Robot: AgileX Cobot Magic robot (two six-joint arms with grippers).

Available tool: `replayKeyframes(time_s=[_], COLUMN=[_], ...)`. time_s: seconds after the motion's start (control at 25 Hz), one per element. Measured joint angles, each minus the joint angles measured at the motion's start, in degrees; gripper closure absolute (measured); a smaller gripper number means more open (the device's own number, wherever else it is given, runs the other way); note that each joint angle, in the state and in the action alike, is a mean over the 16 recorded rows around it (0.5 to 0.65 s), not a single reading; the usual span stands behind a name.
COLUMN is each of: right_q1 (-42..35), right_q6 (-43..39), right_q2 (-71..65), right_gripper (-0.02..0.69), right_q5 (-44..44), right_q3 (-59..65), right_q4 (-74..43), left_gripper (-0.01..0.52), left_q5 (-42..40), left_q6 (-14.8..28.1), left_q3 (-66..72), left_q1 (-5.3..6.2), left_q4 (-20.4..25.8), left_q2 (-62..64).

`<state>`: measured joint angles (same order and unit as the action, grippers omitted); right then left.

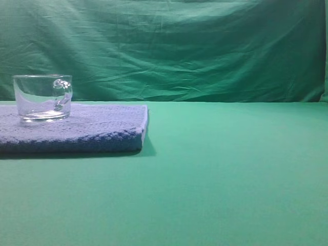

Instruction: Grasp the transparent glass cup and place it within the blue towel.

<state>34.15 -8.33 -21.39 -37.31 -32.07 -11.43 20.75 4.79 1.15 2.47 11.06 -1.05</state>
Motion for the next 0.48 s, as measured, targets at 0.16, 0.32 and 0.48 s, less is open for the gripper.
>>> replayKeyframes(time_s=[0.16, 0.32, 0.48], right_q1=[-8.5, -16.5, -22.7], right_q6=[0.0, 0.0, 0.0], right_q2=[3.9, 9.1, 14.4], right_gripper=[0.646, 0.634, 0.622], right_q5=[5.9, 11.3, 15.0], right_q3=[6.6, 14.1, 20.9], right_q4=[0.1, 0.5, 0.8], left_gripper=[0.514, 0.514, 0.514], left_q5=[0.0, 0.0, 0.0], left_q6=[0.0, 0.0, 0.0], left_q3=[0.0, 0.0, 0.0], left_q1=[0.00, 0.00, 0.00], left_q4=[0.0, 0.0, 0.0], left_q2=[0.0, 0.0, 0.0])
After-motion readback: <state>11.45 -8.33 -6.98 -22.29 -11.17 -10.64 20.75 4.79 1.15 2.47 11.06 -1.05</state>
